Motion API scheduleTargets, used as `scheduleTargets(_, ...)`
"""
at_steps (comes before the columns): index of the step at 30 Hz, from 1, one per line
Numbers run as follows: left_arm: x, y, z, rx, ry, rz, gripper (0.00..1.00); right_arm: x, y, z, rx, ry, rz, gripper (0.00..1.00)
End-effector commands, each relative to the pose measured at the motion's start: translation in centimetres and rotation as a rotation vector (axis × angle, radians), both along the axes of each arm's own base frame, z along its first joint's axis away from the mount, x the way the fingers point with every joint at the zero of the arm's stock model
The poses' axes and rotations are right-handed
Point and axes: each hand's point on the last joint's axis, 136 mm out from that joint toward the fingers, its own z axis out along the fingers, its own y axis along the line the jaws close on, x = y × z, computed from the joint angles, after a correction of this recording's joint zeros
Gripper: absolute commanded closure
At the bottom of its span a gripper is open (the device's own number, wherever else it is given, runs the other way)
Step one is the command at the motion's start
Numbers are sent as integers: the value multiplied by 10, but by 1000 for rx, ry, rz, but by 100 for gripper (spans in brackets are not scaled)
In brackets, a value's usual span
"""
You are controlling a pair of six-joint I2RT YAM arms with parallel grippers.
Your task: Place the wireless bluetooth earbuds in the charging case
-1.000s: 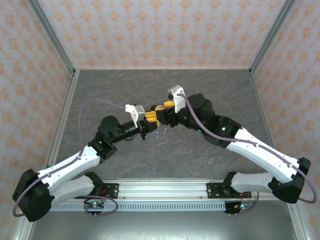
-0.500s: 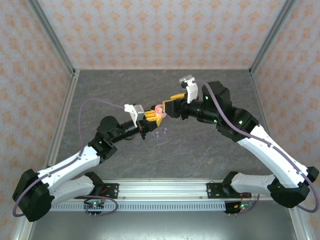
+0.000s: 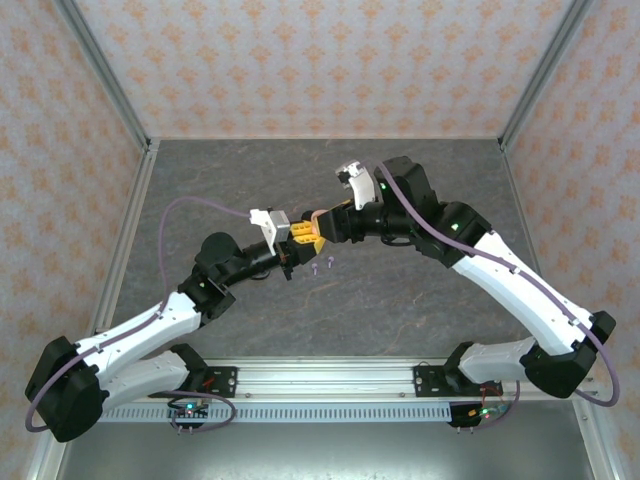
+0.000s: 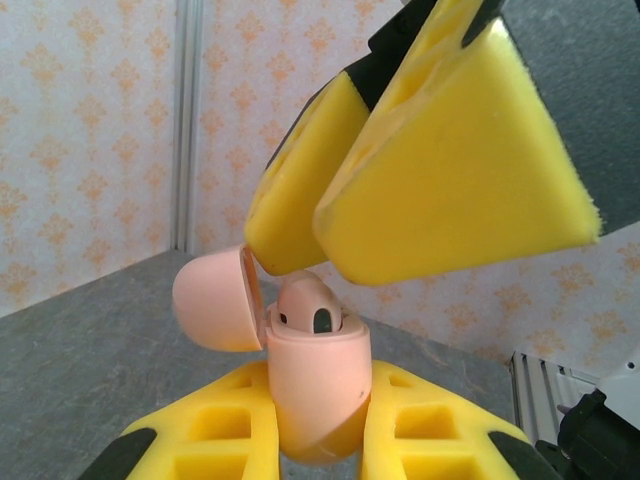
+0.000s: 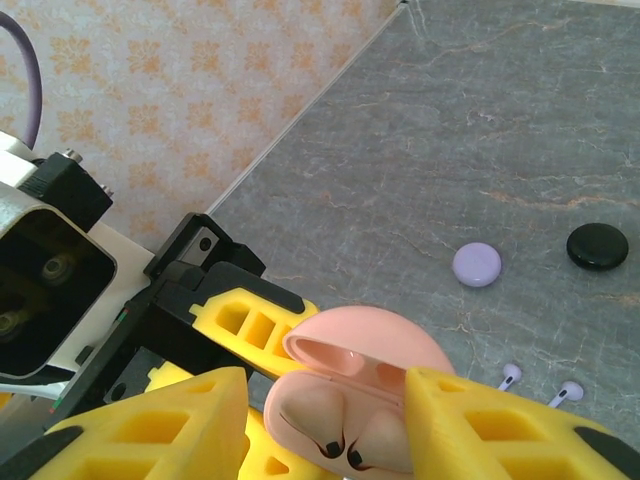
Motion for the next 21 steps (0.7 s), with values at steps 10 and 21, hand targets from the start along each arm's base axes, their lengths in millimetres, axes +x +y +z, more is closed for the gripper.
scheduleTargets(10,-6,0,28,-47,-73,-16,100,2,-21,31,35,-122,-75,43)
scheduleTargets(21,-16,-2,37,-72,-90,-62,100,-3,-12,14,186,-46,11,8)
